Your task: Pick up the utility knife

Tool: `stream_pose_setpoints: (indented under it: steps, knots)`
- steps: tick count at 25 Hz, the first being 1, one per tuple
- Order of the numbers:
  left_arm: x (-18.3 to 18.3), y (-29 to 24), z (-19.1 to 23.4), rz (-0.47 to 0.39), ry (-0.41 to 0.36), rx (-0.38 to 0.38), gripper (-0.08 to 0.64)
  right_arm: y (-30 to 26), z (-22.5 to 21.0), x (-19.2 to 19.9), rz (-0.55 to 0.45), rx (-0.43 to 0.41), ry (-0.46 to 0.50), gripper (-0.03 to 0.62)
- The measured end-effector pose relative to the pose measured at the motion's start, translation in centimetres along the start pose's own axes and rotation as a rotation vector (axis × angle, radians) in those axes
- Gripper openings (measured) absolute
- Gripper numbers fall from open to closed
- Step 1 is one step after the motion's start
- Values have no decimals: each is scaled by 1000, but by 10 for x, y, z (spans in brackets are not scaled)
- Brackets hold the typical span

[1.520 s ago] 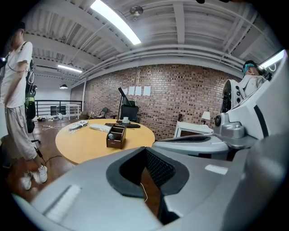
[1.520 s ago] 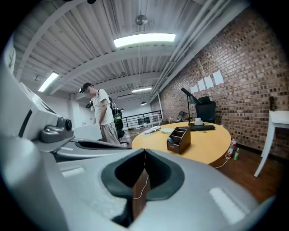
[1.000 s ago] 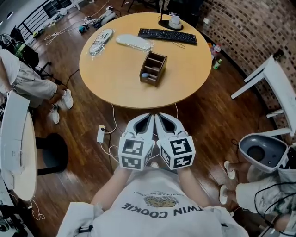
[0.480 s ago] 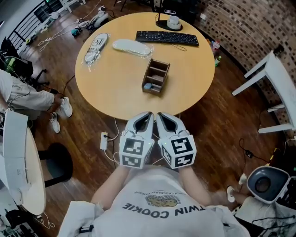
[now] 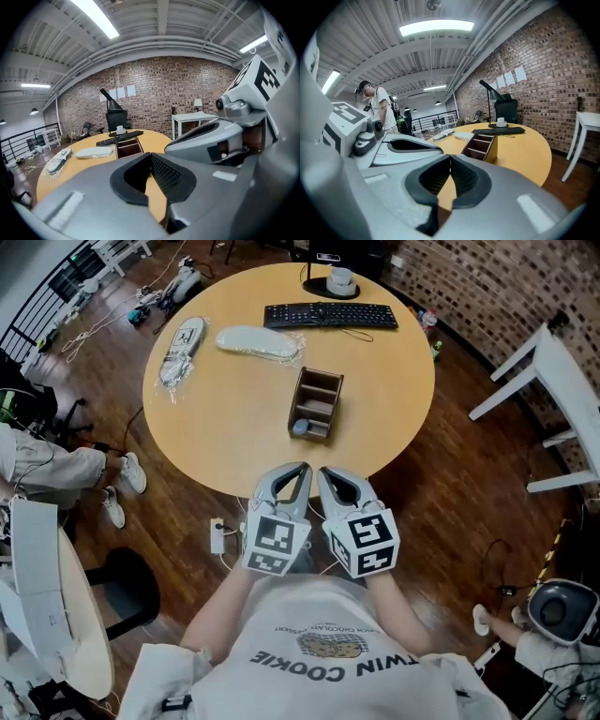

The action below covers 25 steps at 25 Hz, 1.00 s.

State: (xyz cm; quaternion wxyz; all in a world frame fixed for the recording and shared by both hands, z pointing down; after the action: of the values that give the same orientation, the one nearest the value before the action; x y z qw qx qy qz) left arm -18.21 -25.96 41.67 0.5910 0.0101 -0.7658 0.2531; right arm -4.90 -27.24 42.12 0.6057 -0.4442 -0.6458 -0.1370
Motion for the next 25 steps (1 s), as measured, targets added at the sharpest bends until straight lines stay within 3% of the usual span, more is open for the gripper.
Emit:
stream_pose_setpoints:
  steps: [11,25]
  knots:
    - [16,-38,28,41,-241,79,45,-22,-6,-3,3,42,-14,2]
    - [35,-94,48,78,-688,232,144,-25,-18,-3,-13,135,-60,2]
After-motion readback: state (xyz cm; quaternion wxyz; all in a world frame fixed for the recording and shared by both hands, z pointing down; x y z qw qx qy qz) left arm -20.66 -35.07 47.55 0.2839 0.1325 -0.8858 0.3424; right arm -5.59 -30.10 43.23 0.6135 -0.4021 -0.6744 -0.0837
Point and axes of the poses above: the fingertips, and each gripper's own axes: y backward along the fingers, z to its left, x out of its underside, the point moved 10 cm from there along y, backward along the fingers, and after that the axes turned 6 degrees about -x, right-handed, at the moved point
